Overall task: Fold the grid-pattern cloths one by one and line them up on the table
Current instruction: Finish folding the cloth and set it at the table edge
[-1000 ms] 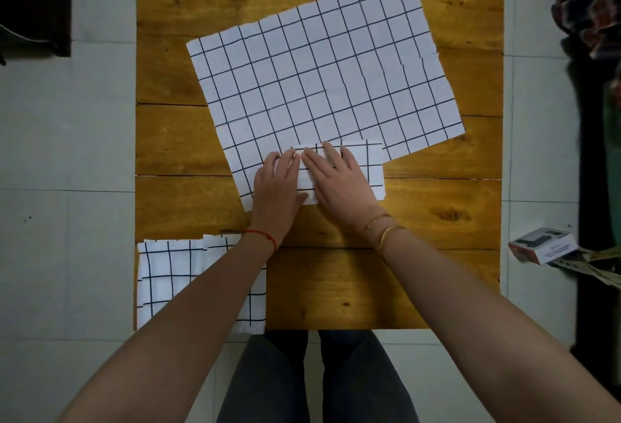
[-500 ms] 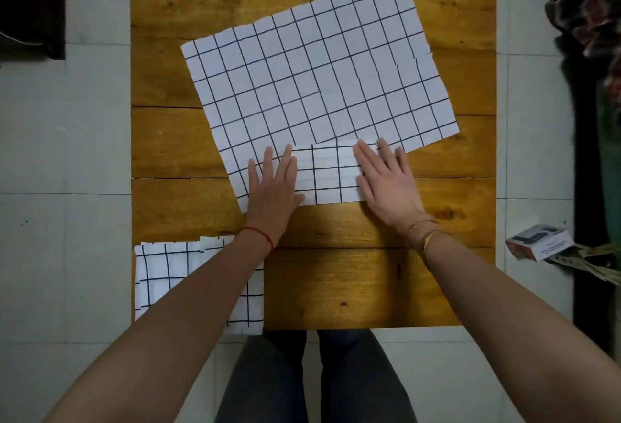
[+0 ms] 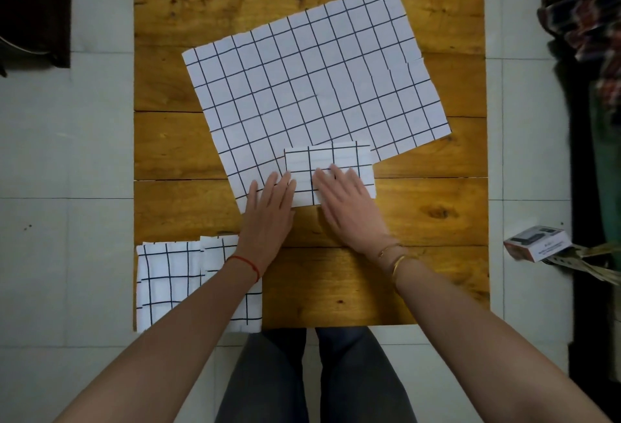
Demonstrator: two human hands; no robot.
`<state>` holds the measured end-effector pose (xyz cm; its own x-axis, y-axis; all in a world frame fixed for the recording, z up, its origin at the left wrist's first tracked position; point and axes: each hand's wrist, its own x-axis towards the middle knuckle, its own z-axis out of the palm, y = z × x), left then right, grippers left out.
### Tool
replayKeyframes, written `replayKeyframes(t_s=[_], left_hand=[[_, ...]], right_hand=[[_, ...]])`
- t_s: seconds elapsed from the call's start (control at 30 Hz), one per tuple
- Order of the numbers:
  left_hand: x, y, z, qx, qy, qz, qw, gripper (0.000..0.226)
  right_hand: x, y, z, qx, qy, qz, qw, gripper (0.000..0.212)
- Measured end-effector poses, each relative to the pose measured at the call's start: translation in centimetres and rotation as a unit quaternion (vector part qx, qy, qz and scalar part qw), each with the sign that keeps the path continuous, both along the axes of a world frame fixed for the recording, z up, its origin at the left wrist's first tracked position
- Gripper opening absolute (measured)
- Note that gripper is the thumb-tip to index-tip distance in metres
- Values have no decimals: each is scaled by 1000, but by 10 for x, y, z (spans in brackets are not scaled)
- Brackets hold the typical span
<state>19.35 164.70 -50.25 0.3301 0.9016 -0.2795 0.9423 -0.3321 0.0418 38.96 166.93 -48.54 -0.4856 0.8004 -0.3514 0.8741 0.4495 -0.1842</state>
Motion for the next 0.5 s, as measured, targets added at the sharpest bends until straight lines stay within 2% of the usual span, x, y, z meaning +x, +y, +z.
replayKeyframes(t_s=[0.13,0.3,0.5], left_hand=[[1,-21,-4,-10,-1,-2,1000,52],[1,-29,-2,-45,25,11,999,59],[5,-33,-1,-50,39,31,998,64]], right_hand=[[-12,-20,-10,-35,-26,67,997,58],[2,-30,-12,-45,-45,56,996,57],[57,-37,-9,-41,-50,-2,998,56]])
